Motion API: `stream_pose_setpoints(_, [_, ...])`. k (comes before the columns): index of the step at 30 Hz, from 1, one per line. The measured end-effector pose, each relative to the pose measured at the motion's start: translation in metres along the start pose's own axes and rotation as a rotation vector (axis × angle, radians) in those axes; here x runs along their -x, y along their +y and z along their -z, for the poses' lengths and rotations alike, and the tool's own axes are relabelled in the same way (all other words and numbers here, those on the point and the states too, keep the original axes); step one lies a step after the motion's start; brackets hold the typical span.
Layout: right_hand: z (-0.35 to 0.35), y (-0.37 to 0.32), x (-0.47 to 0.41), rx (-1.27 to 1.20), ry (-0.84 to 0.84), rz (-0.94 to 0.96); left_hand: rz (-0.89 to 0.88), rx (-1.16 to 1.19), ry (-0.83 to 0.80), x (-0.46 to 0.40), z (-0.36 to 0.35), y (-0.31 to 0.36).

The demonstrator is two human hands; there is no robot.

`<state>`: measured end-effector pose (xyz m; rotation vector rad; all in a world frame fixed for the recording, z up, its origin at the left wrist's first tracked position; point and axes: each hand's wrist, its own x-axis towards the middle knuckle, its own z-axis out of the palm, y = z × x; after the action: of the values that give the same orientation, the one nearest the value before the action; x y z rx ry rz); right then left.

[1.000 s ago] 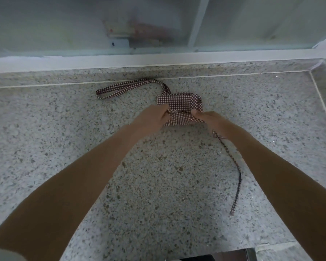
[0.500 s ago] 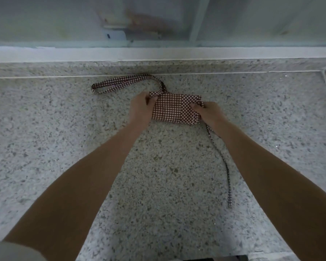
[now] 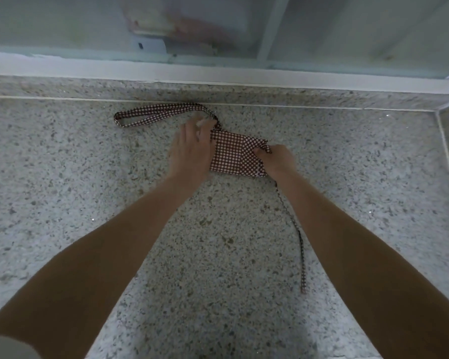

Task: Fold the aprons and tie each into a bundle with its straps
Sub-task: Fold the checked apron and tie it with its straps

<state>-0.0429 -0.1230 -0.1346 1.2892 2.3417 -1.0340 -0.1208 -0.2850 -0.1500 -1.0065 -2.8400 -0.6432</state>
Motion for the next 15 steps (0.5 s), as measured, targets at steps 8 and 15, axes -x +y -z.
stream_pose_setpoints(8, [0.004,0.003,-0.007,-0.054,-0.037,0.037,-0.399,-0.315,-0.351,0.006,-0.034,-0.009])
stream_pose_setpoints(15, [0.042,0.033,-0.017,-0.205,0.085,-0.005,-0.41,-0.264,-0.34,0.005,-0.03,-0.007])
